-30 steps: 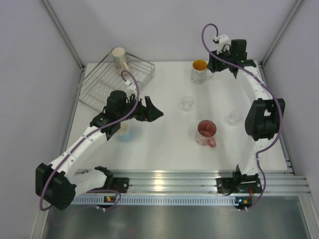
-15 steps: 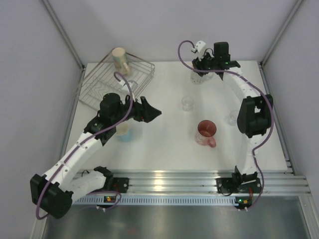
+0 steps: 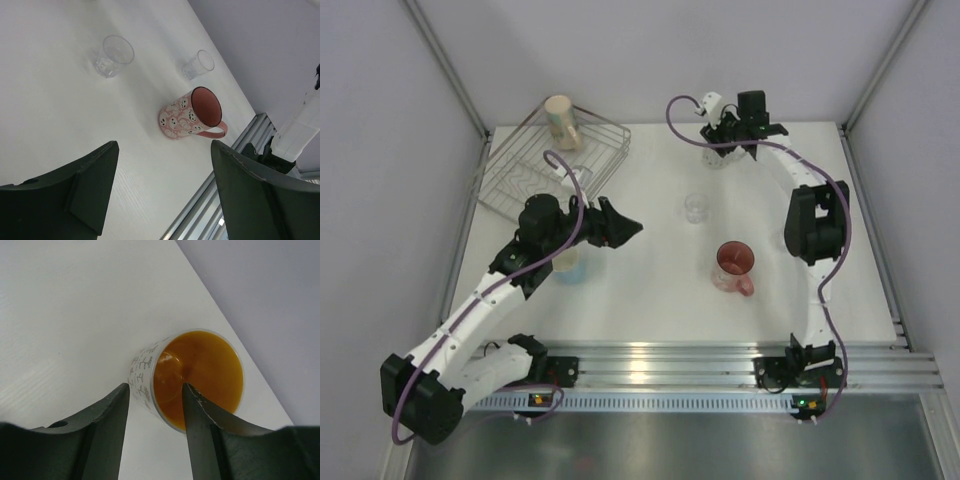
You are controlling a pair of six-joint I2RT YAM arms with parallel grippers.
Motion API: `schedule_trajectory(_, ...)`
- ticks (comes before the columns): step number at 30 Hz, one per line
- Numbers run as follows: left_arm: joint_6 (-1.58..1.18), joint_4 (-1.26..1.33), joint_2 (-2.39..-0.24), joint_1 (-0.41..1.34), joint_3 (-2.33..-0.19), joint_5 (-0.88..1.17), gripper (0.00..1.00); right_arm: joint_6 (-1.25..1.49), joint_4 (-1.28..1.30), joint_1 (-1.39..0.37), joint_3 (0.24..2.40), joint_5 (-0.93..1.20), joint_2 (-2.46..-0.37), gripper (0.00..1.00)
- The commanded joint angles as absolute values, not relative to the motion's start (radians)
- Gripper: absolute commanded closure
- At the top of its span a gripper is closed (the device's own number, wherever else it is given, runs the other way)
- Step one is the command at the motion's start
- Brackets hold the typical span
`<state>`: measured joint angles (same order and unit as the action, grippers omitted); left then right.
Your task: Load the cups into the dish rack
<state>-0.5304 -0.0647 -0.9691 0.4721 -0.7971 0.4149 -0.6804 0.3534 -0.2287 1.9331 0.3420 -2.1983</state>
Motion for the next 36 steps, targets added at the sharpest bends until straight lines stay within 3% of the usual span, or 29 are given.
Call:
schedule_trajectory(1,-0.571,0.058,-0.945,0.469,-0.752,0.41,0.2,-0.707,0.351,-0.249,2.0,0.344,-2.229,0.53)
schedule_trajectory(8,-0.574,0.067,-0.939,0.471,-0.75,0.405,0.21,-0.718,0.365,-0.265,2.019,0.304,-2.269,0.54)
schedule_trajectory(17,-0.578,0.072,-0.937,0.471,-0.736,0.402,0.21,-0.727,0.417,-0.27,2.08,0.265,-2.318,0.67)
schedule_trajectory(31,-0.584,0.09,-0.951,0.469,-0.747,0.403,0.22,-0.741,0.463,-0.271,2.114,0.225,-2.361,0.67)
schedule_trajectory(34,-0.591,0.103,-0.951,0.469,-0.744,0.399,0.22,-0.736,0.457,-0.268,2.117,0.222,-2.362,0.71)
schedule_trajectory(36,-0.589,0.106,-0.953,0.469,-0.744,0.397,0.22,-0.73,0.454,-0.27,2.115,0.219,-2.365,0.8)
